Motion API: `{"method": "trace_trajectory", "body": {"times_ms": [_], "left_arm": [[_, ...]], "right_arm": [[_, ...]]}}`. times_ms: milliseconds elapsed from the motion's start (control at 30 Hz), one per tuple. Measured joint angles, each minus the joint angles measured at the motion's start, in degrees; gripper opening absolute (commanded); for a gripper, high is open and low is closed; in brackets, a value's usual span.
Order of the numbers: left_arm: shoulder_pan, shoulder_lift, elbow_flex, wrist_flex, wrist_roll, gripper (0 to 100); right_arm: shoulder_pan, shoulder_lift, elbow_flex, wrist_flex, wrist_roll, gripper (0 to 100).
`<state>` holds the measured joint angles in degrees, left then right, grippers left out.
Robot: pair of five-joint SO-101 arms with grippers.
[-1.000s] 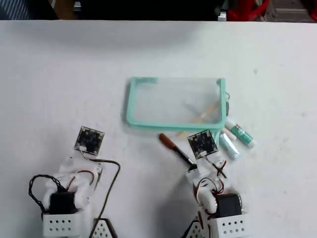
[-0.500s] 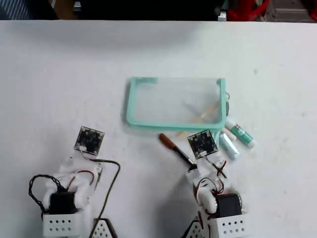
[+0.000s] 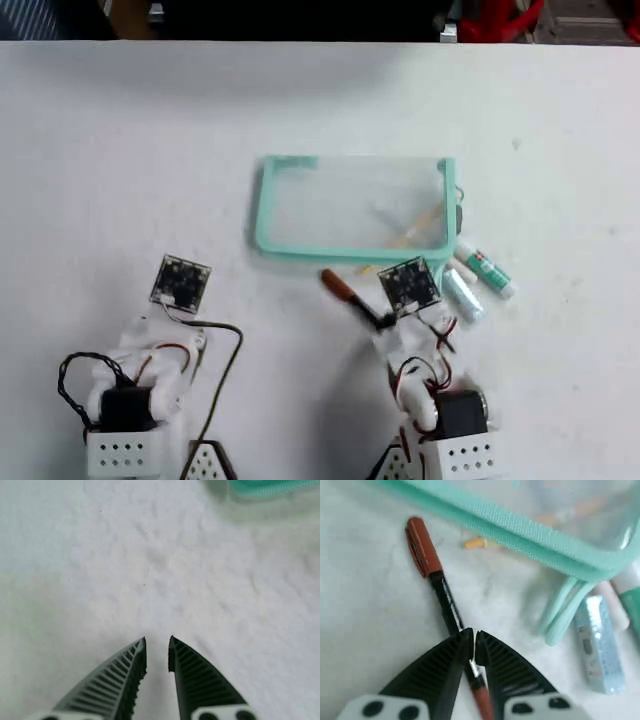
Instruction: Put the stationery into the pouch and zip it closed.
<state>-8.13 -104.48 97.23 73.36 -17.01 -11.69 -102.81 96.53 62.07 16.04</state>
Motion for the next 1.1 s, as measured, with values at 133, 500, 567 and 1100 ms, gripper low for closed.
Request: {"method": "trace_trajectory", "body": {"times_ms": [133,500,567,1100], "left_arm": [[0.0,0.0,0.0,0.0,0.0,9],[0.0,0.0,0.0,0.0,0.0,9],[0.0,0.0,0.0,0.0,0.0,9],[0.0,0.0,0.0,0.0,0.0,9]], "right_arm": [[0.1,0.0,0.0,-18.6,-0.1,1.8],[0.2,0.0,0.0,-44.3,-0.1,21.8],[0.2,0.0,0.0,-45.0,-0.1,21.5],[1.4,16.4,-9.8,-29.3,-0.1,14.9]]}}
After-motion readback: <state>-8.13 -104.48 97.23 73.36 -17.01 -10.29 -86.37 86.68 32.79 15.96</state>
